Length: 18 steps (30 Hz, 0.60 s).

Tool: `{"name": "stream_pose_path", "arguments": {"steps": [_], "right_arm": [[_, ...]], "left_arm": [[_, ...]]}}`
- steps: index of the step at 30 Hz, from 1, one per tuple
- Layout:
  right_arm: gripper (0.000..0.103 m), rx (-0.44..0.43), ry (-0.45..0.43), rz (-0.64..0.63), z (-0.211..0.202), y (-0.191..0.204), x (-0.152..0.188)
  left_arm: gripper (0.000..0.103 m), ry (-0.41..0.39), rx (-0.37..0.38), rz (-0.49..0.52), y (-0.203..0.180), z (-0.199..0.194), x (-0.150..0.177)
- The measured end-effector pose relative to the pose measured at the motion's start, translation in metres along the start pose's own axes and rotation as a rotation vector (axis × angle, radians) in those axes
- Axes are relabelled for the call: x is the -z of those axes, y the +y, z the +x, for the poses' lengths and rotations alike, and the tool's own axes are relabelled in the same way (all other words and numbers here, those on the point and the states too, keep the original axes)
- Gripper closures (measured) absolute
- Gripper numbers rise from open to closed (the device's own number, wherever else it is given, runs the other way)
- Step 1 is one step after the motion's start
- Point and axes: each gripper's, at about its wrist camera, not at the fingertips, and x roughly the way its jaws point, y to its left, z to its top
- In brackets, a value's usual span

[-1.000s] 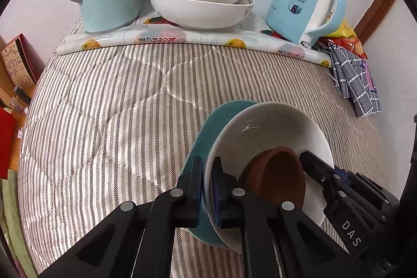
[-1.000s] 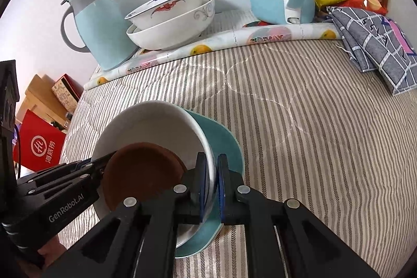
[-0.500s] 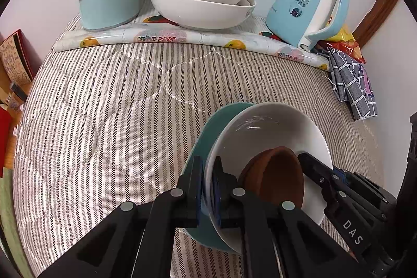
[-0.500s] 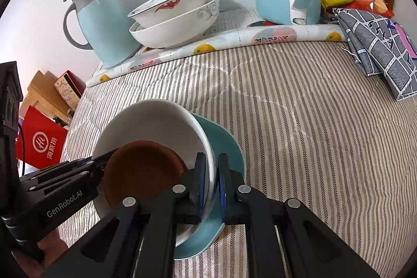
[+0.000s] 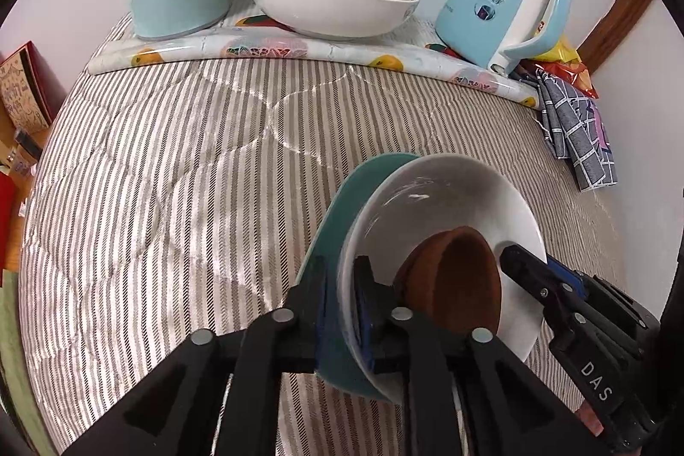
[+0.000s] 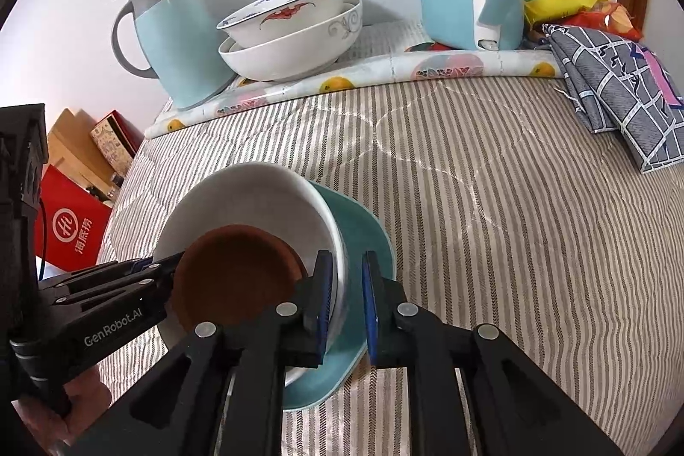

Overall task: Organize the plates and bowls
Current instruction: 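Lower the white bowl onto the light-blue plates with both grippers, then open both grippers to release the white bowl rim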

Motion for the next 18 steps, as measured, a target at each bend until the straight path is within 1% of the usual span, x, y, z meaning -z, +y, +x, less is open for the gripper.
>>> {"name": "stream_pose_path", "arguments": {"steps": [4,10,12,16,18], "right_arm": [[0.085,0.011,0.004,-0.017,-0.002,0.002,0.004],[0.074,0.012,0.000,-0.003,-0.011,-0.002,0.010],[0.069,0.019,-0.004,-0.007,-0.016,-0.003,0.013],[0.065,0.021,-0.017,-0.019,-0.027,-0.002,0.021],[0.062,0.020,-0.020,-0.019,-0.033,-0.001,0.026]], "left_arm": [[0.084,0.006,0.007,0.008,0.001,-0.004,0.005],[0.078,0.002,0.001,0.019,0.001,-0.015,0.013],[0.075,-0.003,-0.005,0.020,0.001,-0.021,0.017],[0.069,-0.014,-0.008,0.027,0.000,-0.031,0.024],[0.064,-0.024,-0.014,0.029,0.000,-0.039,0.030]]}}
